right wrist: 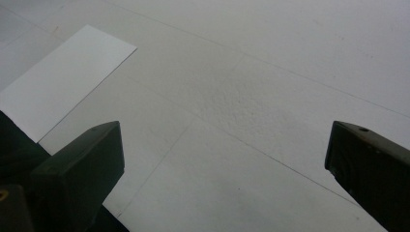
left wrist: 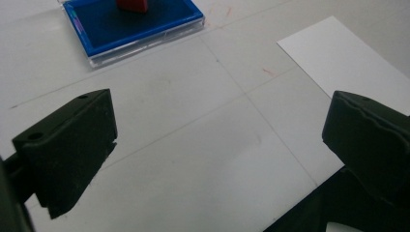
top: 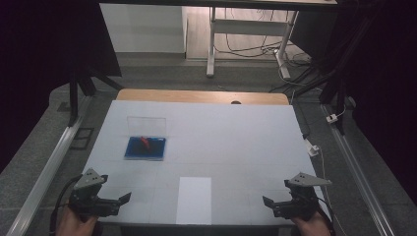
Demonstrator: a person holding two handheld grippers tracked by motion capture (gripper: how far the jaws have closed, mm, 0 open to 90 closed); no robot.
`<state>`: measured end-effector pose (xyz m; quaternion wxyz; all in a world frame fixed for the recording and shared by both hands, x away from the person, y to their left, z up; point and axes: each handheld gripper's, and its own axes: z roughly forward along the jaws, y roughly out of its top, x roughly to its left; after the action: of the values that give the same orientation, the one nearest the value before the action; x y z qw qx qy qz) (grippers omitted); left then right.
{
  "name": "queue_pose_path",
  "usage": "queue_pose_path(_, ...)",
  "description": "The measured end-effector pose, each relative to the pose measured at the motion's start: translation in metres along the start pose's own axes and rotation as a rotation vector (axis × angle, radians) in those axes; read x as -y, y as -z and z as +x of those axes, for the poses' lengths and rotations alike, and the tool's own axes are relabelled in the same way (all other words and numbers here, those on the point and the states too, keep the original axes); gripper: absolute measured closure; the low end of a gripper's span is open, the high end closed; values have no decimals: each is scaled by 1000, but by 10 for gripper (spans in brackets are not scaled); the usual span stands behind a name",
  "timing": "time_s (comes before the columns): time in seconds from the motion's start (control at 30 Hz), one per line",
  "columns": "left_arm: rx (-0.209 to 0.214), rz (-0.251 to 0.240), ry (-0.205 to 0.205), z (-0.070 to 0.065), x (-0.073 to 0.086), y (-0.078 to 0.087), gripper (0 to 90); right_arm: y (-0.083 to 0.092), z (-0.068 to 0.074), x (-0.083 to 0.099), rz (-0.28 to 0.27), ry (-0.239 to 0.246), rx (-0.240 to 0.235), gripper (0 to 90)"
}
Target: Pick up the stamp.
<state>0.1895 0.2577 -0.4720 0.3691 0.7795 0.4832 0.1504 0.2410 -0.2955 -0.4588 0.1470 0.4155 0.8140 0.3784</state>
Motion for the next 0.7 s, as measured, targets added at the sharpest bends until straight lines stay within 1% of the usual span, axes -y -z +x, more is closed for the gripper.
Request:
queue_pose_path(0.27,-8,-17,16,9,-3,-4,0,0,1,0,7,7,1,6)
queue_pose_path(0.5,25,-42,13,17,-9,-10,0,-1,1,0,12,9,3,6)
queue_pose_path(0.57,37,-48,-3,19,-11,-13,0,-1,1,0,13,7,2,6)
queue_pose_path(0.67,59,-55,-12,20,-14,-19,0,-2,1,-1,23,5,-2,6)
queue_pose_path(0.7,66,-58,-9,20,-15,-21,0,-2,1,-1,25,6,-4,6)
